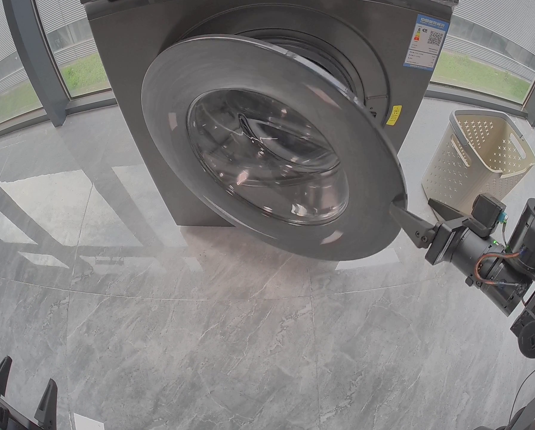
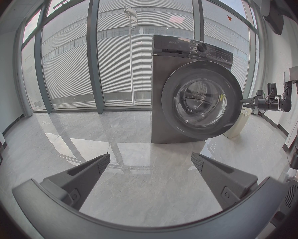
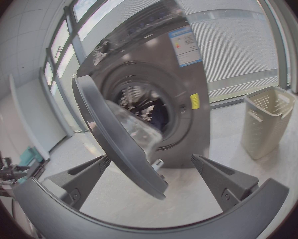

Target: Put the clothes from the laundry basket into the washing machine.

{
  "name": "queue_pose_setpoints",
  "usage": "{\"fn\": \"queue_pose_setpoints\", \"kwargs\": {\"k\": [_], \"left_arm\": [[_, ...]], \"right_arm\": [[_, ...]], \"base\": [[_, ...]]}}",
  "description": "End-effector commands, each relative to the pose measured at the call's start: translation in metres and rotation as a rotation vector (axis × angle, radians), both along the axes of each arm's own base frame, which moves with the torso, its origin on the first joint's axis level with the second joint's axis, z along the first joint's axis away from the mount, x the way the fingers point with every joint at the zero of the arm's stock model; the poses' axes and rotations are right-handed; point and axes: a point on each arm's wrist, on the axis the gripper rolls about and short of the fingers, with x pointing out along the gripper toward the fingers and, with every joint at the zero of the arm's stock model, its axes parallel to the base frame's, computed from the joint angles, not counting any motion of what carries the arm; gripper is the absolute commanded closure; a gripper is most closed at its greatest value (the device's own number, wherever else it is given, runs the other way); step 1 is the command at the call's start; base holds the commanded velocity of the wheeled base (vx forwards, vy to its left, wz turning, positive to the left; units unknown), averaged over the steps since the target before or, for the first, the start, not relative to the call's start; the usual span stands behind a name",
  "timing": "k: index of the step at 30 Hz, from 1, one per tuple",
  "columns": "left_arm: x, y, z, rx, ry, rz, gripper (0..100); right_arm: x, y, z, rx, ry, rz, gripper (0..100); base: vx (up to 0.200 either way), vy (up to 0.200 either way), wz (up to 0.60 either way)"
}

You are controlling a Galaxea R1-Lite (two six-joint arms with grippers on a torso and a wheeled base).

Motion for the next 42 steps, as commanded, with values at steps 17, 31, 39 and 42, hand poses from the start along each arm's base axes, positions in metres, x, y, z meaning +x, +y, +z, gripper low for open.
{"fn": "queue_pose_setpoints", "kwargs": {"k": [17, 31, 39, 42], "left_arm": [[0.001, 0.0, -0.005, 0.004, 0.009, 0.0, 0], [0.001, 0.0, -0.005, 0.004, 0.009, 0.0, 0], [0.001, 0.0, -0.005, 0.005, 0.009, 0.0, 0], [0.001, 0.0, -0.005, 0.004, 0.009, 0.0, 0]], "right_arm": [[-0.014, 0.017, -0.008, -0.011, 0.027, 0.093, 0], [-0.005, 0.023, 0.013, 0.042, -0.066, 0.09, 0], [0.0, 0.025, 0.019, 0.064, -0.086, 0.087, 0], [0.001, 0.025, 0.021, 0.067, -0.091, 0.083, 0]], "base": [[0.059, 0.0, 0.0], [0.2, 0.0, 0.0], [0.125, 0.0, 0.0], [0.0, 0.0, 0.0]]}}
